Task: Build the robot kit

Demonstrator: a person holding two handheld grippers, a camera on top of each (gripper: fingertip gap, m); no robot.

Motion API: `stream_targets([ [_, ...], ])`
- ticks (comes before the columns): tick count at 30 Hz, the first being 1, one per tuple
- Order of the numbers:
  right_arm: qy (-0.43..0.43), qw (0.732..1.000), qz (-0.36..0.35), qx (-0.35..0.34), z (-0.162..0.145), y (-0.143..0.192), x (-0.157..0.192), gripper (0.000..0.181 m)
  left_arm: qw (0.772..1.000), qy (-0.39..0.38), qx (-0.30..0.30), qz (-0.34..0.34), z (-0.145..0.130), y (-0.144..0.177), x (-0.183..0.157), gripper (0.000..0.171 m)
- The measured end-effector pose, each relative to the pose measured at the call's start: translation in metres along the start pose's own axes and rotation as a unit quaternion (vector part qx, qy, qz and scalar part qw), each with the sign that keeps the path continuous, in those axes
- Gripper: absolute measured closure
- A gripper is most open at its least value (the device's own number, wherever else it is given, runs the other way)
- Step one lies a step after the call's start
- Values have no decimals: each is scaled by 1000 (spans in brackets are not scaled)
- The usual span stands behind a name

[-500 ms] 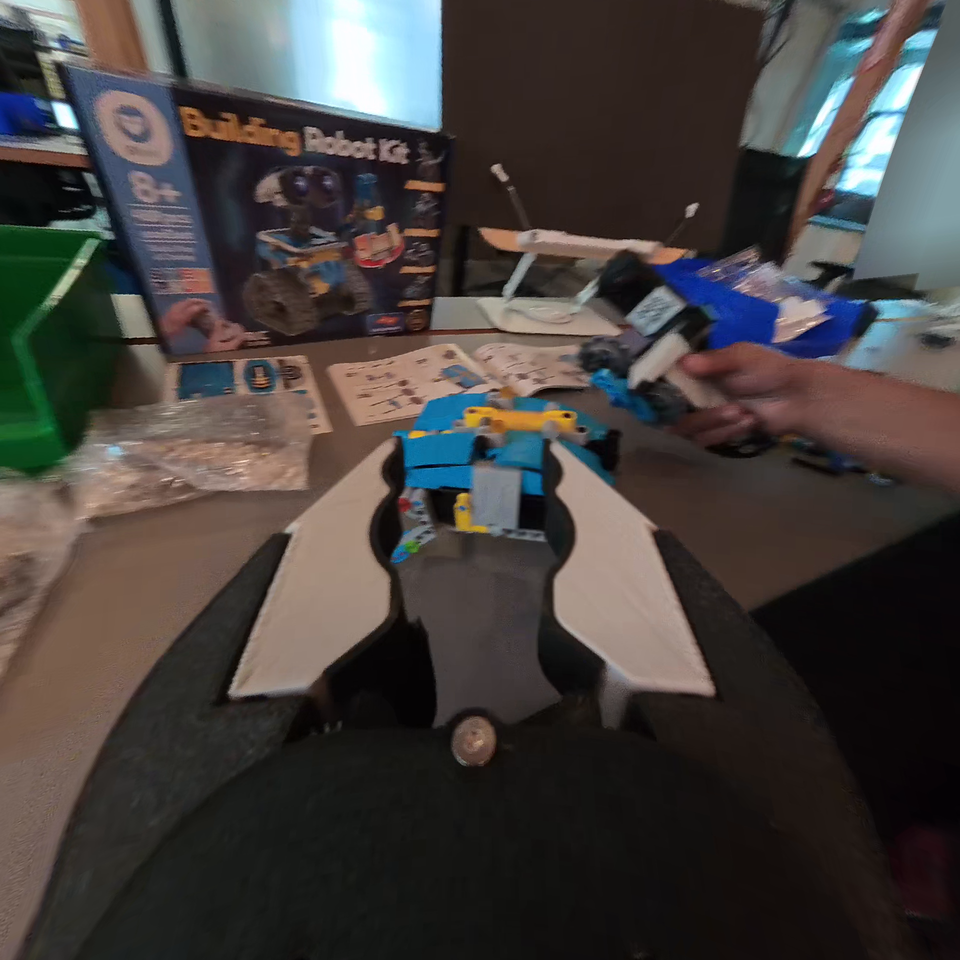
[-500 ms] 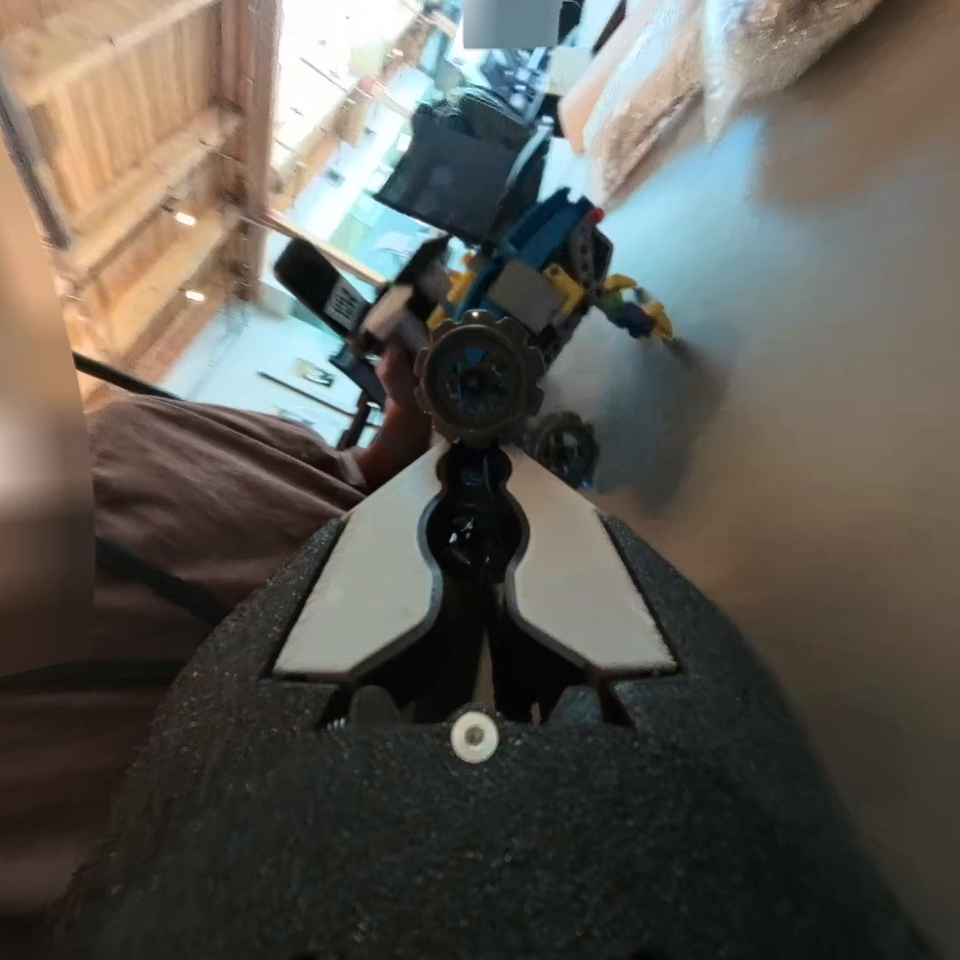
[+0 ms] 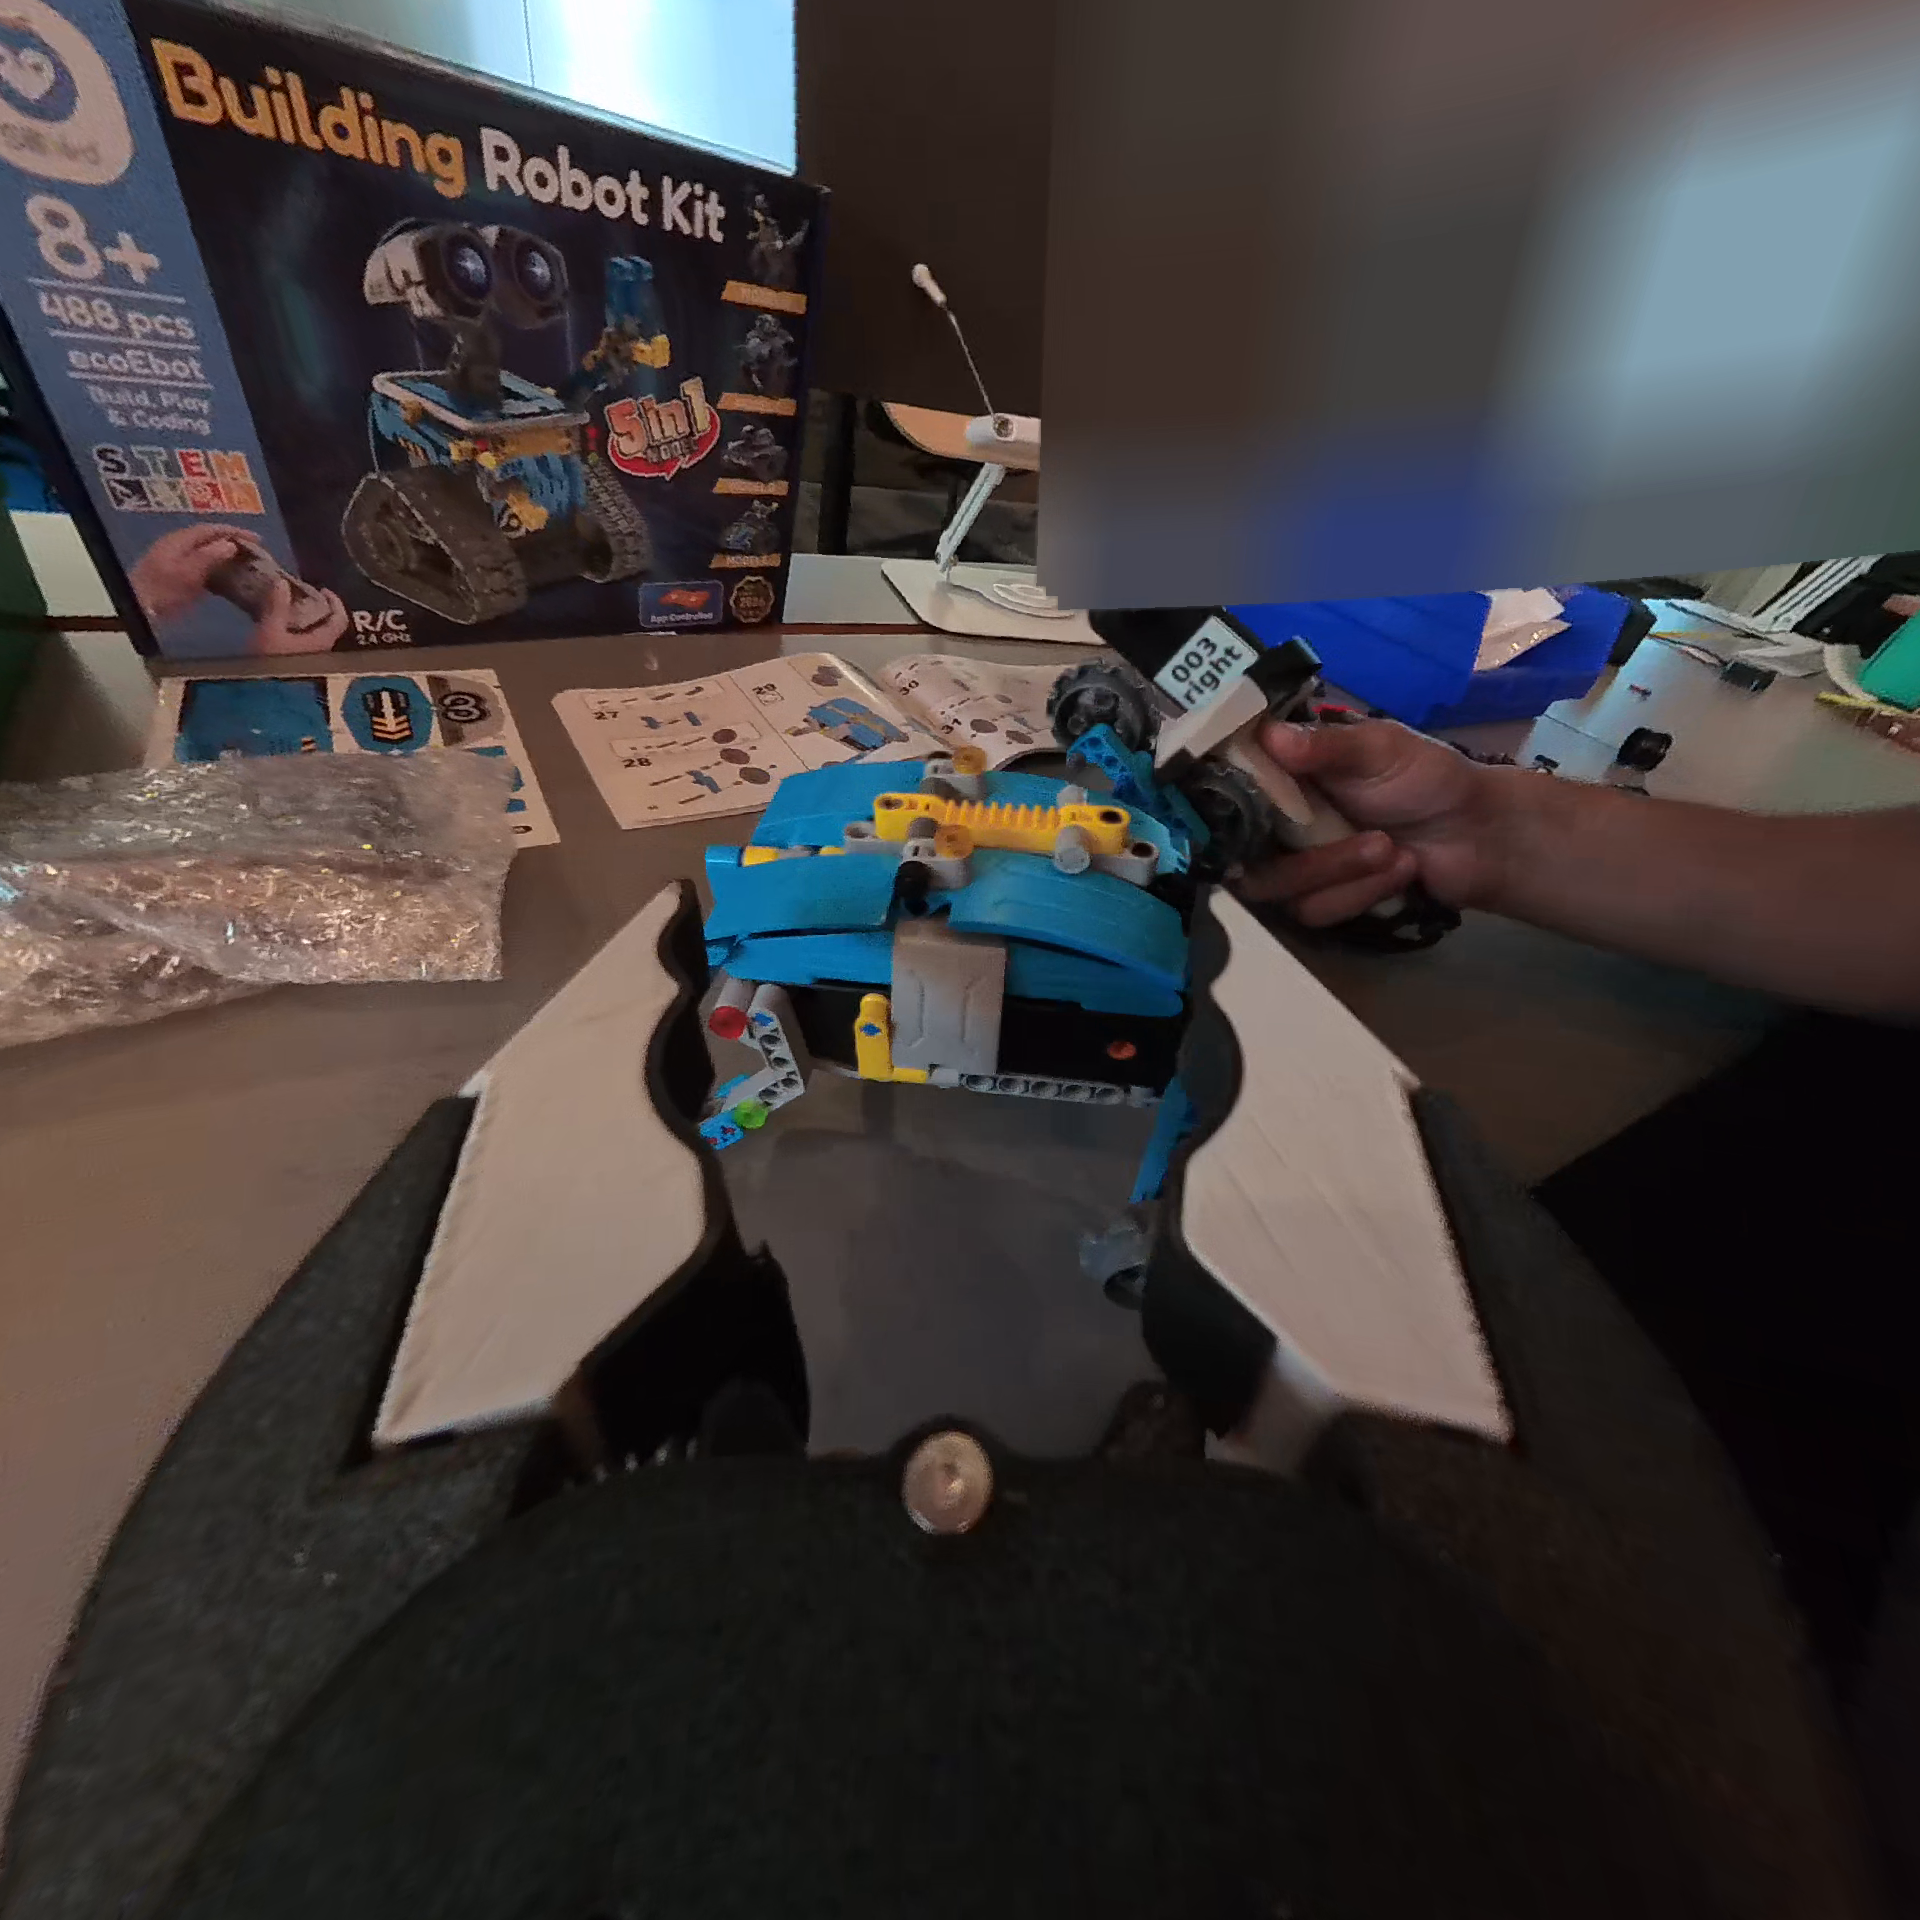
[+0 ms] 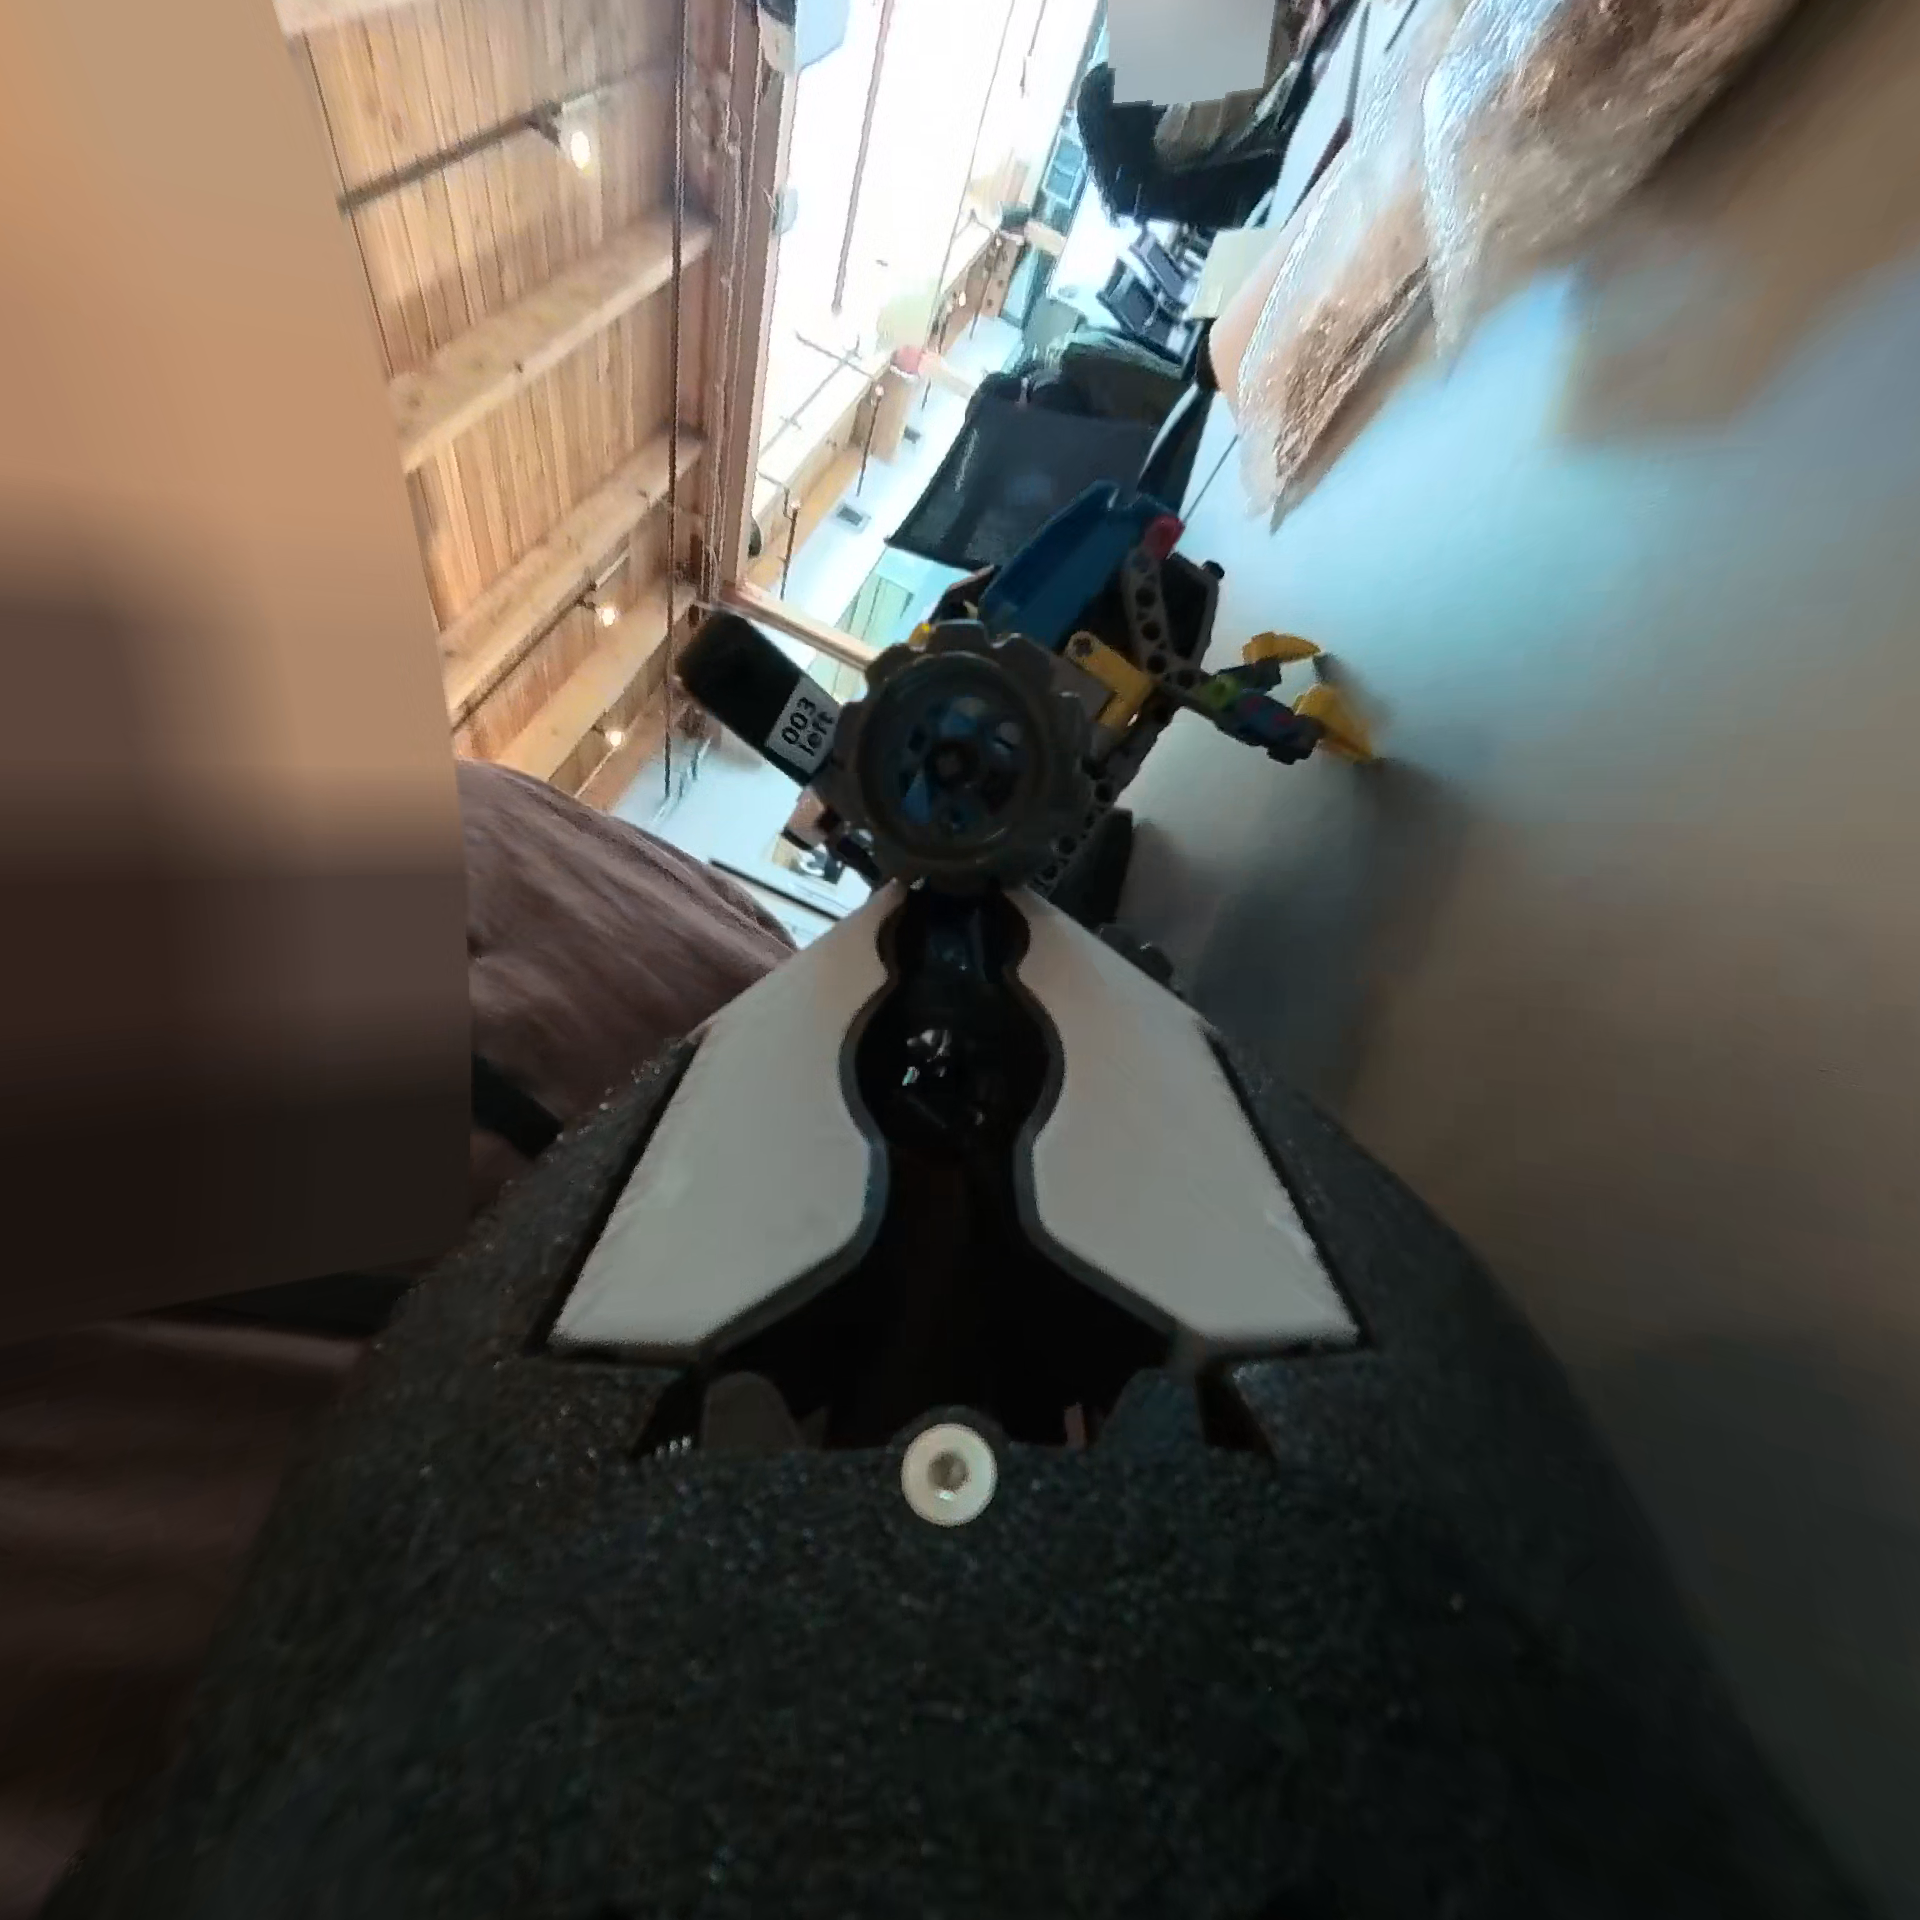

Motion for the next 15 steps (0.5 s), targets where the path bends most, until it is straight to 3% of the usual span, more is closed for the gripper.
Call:
stream_targets([
  [15, -2, 1000, -24, -14, -6, 7, 0, 170, 997, 65, -8, 52, -2, 0, 18, 93],
])
Point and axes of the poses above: each gripper's, where its closed fingertips meet, y back along the fingers, z out of its top, x = y × z across the jaws, the point moved 8 cm from there along y, back along the fingers, and after that the axes turned 6 degrees about x, right-handed, at the moved point
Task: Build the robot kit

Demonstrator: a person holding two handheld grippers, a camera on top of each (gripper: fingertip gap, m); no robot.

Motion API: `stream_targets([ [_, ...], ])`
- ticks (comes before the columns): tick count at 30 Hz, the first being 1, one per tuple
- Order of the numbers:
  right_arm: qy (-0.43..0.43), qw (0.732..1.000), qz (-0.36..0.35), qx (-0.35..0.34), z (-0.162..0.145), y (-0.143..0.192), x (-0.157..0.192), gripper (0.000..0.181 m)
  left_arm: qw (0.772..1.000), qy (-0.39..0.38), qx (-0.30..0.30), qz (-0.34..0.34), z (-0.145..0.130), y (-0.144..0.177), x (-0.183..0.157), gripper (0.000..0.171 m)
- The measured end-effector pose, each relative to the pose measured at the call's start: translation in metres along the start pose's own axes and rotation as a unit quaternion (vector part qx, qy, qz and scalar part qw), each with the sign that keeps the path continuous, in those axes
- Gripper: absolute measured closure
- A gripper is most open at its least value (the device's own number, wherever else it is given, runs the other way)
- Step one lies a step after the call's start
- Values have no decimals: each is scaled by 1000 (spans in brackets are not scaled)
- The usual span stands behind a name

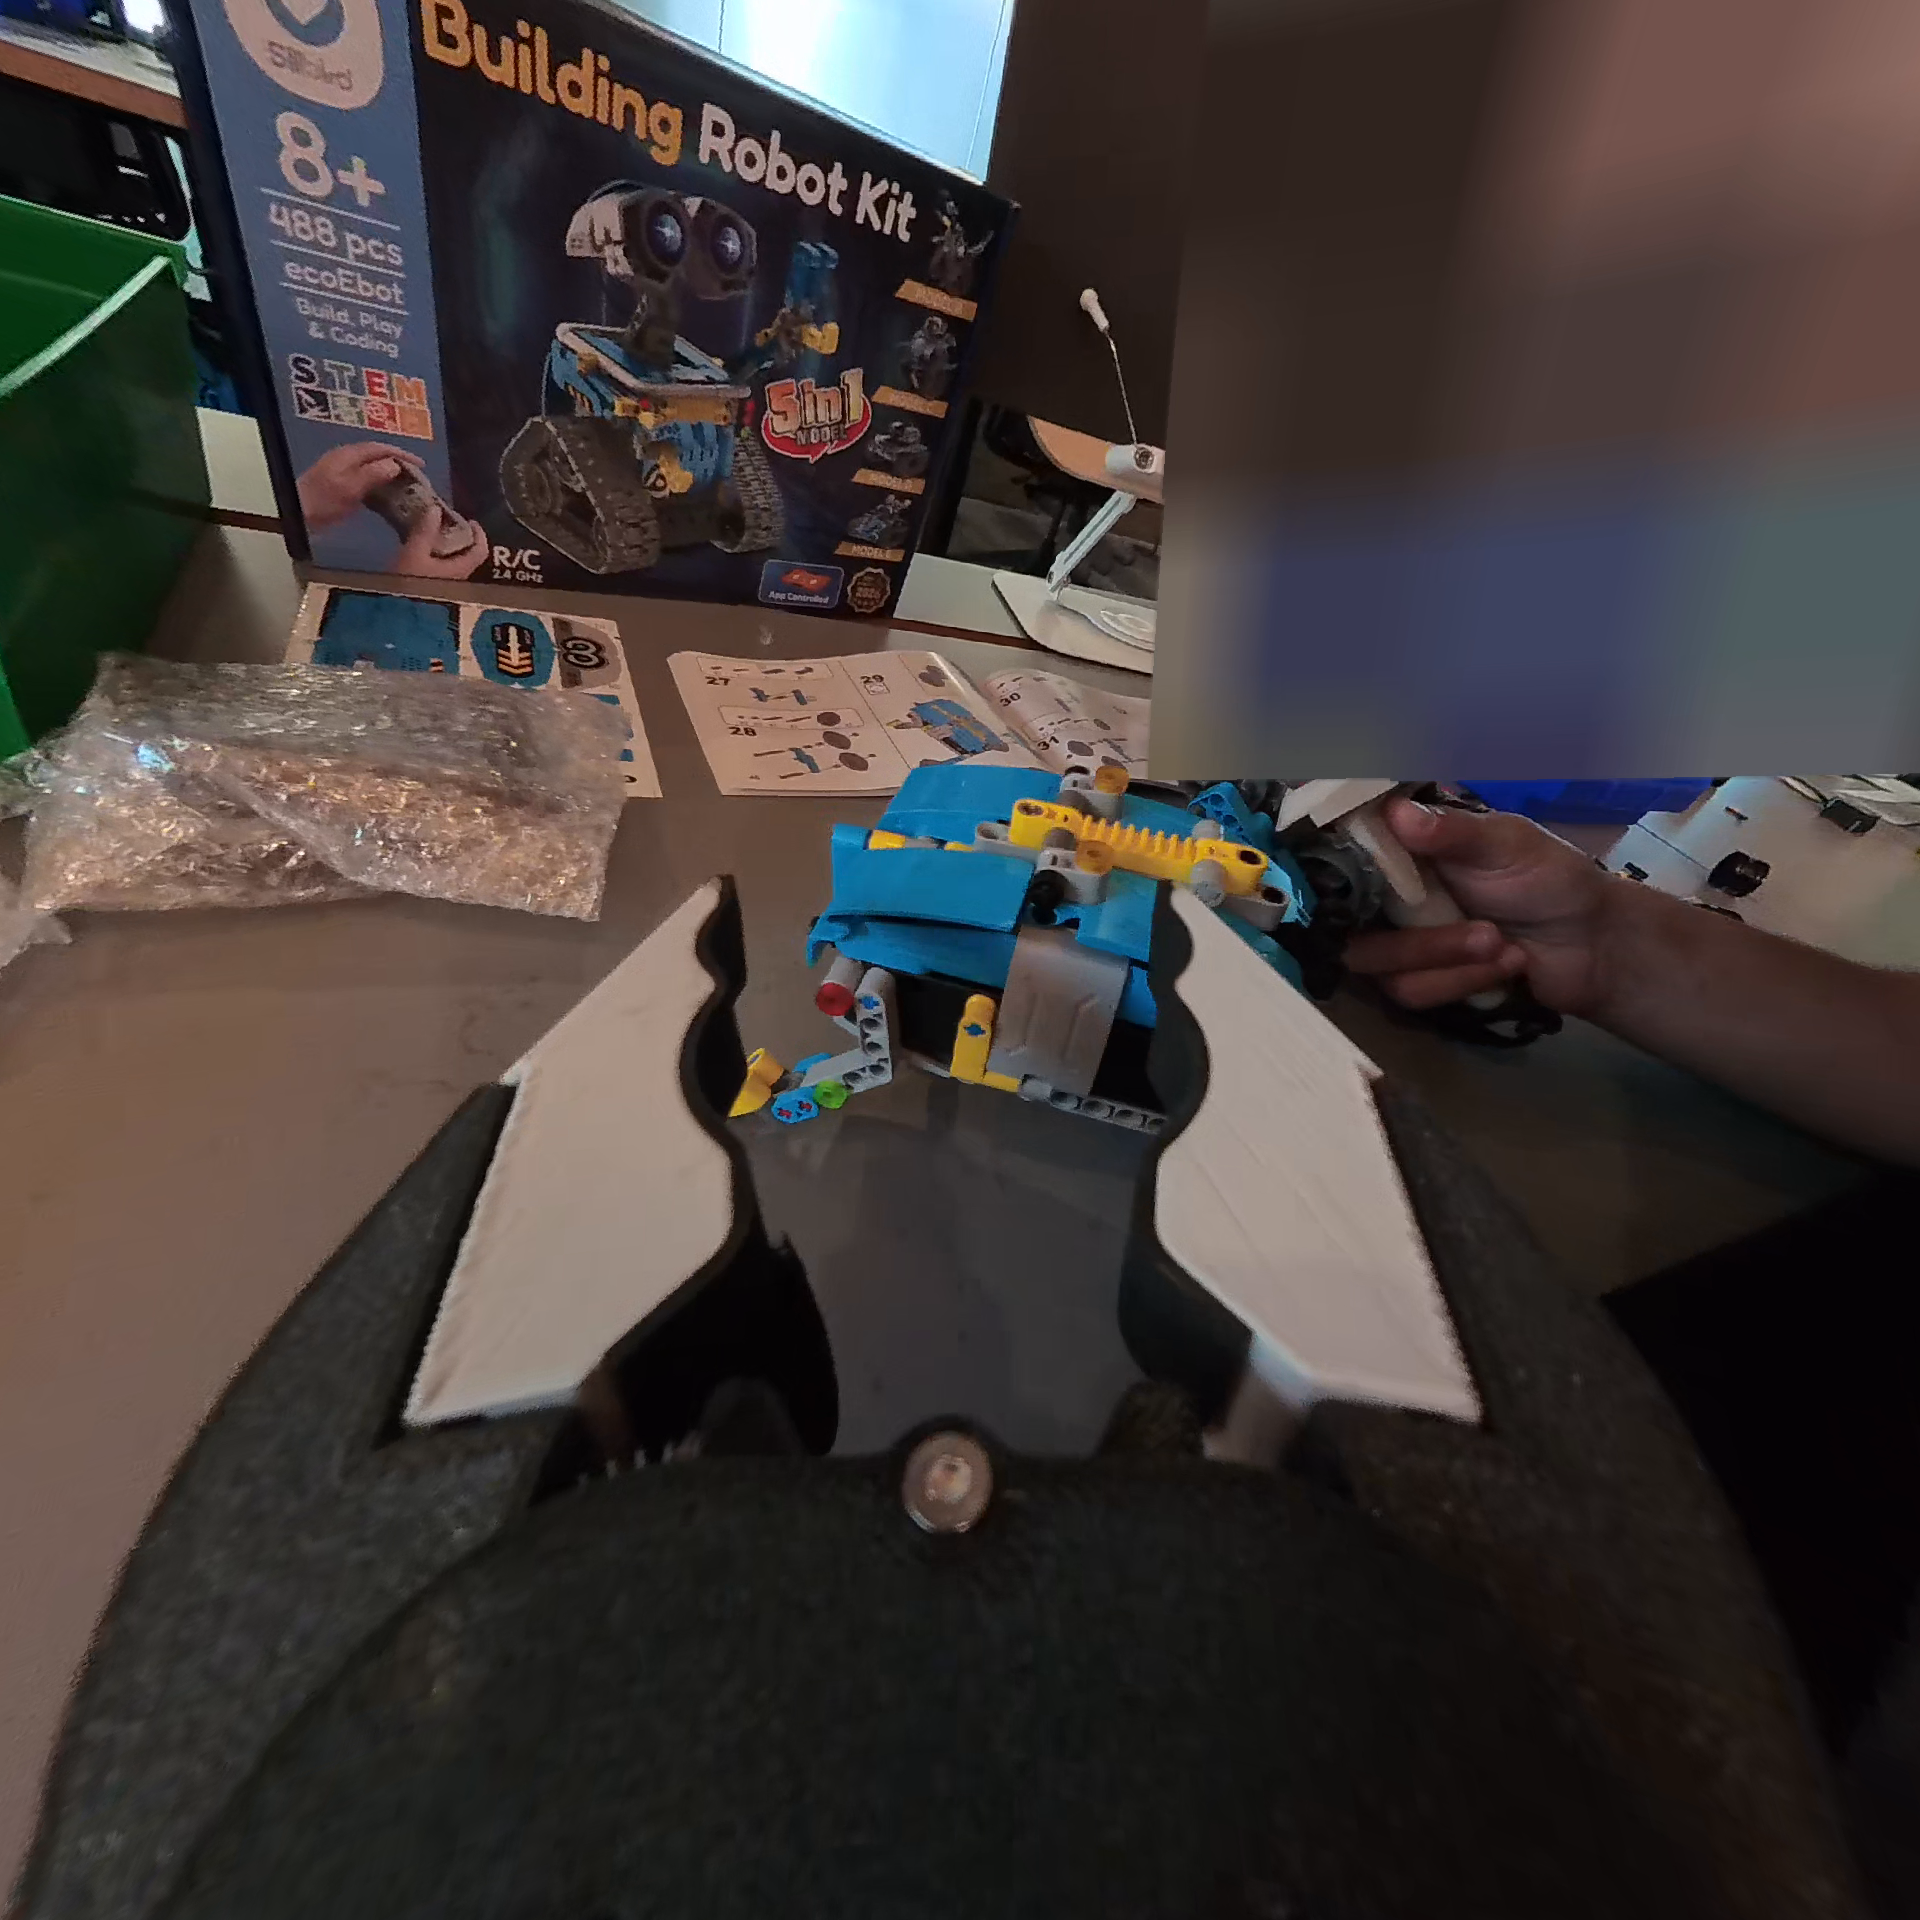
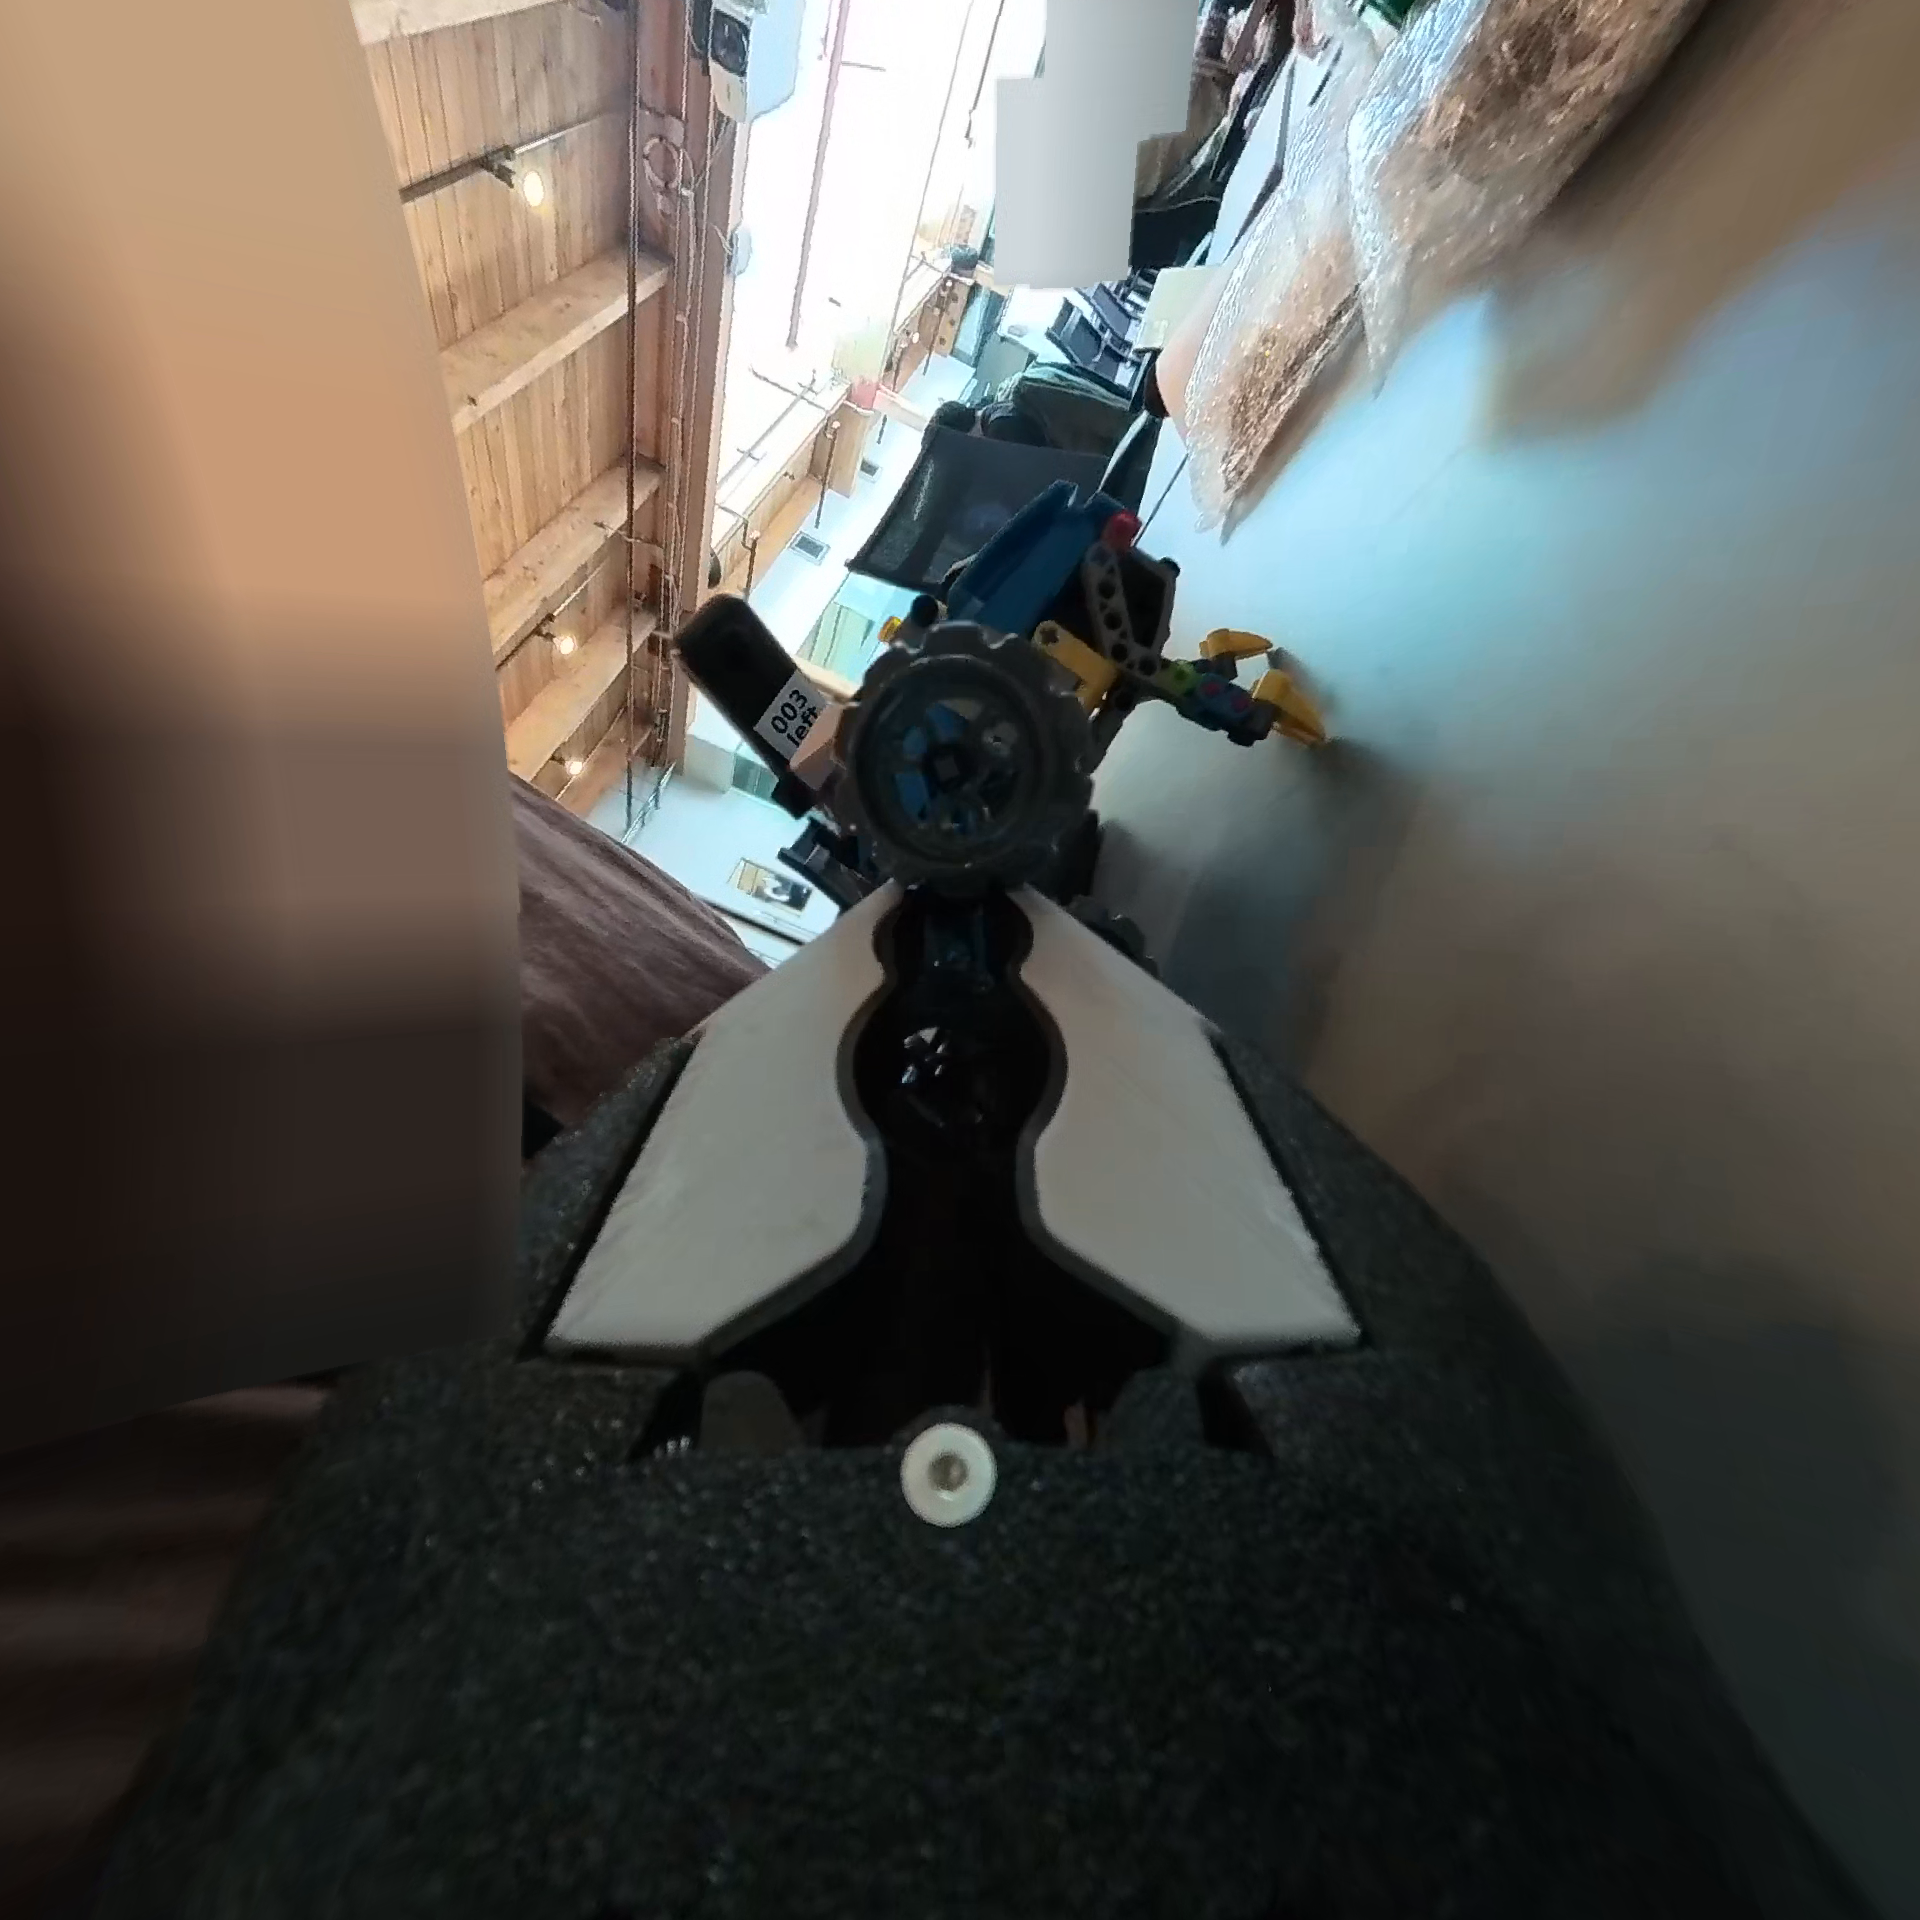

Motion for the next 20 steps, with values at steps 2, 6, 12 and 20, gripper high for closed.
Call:
stream_targets([
  [2, 1, 1000, -5, 2, -1, 0, 0, 170, 1000, 7, 1, -2, 0, 0, 2, 94],
  [6, 2, 1000, -5, 3, -1, 0, 0, 170, 1000, 22, -9, 1, 1, 1, 5, 97],
  [12, -1, 1000, 6, -3, 1, 1, 0, 166, 1000, 28, -11, 8, 1, 1, 7, 103],
  [20, -3, 999, -34, -11, 4, 1, -6, 166, 997, 67, -26, 16, 2, 2, 20, 106],
])
Point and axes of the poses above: each gripper's, where its closed fingertips meet, y back along the fingers, z out of its top, x = y × z across the jaws, the point moved 8 cm from there along y, back along the fingers, and after that the axes turned 6 degrees about x, right-handed, at the moved point
